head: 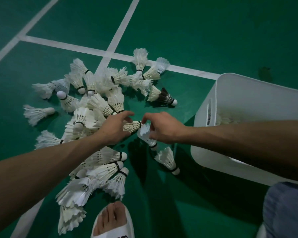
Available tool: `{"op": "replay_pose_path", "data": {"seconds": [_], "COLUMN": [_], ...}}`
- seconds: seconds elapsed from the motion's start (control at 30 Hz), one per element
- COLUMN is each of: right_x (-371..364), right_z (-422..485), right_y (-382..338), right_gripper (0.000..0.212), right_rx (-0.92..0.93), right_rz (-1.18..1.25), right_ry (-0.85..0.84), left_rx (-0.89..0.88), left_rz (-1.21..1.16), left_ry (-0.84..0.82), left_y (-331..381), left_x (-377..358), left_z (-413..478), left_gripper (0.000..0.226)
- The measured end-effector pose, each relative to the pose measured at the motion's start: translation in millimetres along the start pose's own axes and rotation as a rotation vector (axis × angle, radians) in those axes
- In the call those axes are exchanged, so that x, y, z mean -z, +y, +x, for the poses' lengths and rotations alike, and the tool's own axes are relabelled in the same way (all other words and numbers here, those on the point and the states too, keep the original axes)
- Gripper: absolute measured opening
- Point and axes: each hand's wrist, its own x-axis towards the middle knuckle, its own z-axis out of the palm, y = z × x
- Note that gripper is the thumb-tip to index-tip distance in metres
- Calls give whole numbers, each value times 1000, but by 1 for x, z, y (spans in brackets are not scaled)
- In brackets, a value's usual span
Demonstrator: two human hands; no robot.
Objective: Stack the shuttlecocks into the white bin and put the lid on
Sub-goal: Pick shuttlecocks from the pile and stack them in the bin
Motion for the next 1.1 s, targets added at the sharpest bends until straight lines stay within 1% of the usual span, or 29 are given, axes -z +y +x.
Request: {"op": "replay_pose_path", "data": {"seconds": [0.17,0.3,0.47,0.6,0.7,0.77,0.83,0.97,1.03,1.1], "right_x": [14,34,68,97,117,130,141,152,150,143], "right_z": [-8,-23,-48,-76,-98,-114,-130,-159,-174,-186], "right_y": [8,14,12,10,15,22,33,66,84,103], "right_gripper": [44,42,38,34,30,29,28,23,22,22], "right_rx": [-23,-32,1,14,-5,-17,-30,-114,-168,-228], "right_rz": [58,114,124,130,200,267,341,518,613,695], "right_ry": [76,151,221,326,424,452,513,648,680,676], "left_rx": [-3,4,-12,-44,-73,-105,-123,-190,-228,-246], "left_rz": [-121,-245,-372,-457,-544,-567,-590,-618,-634,-666], "left_ry": [30,64,83,79,80,88,99,126,122,83], "left_y": [11,25,61,93,120,139,158,195,214,232], "left_x": [7,21,45,66,81,89,96,101,95,83], "left_z": [0,-7,-26,-40,-46,-47,-47,-45,-45,-45], "left_gripper": [81,85,86,84,83,82,81,80,79,78]}}
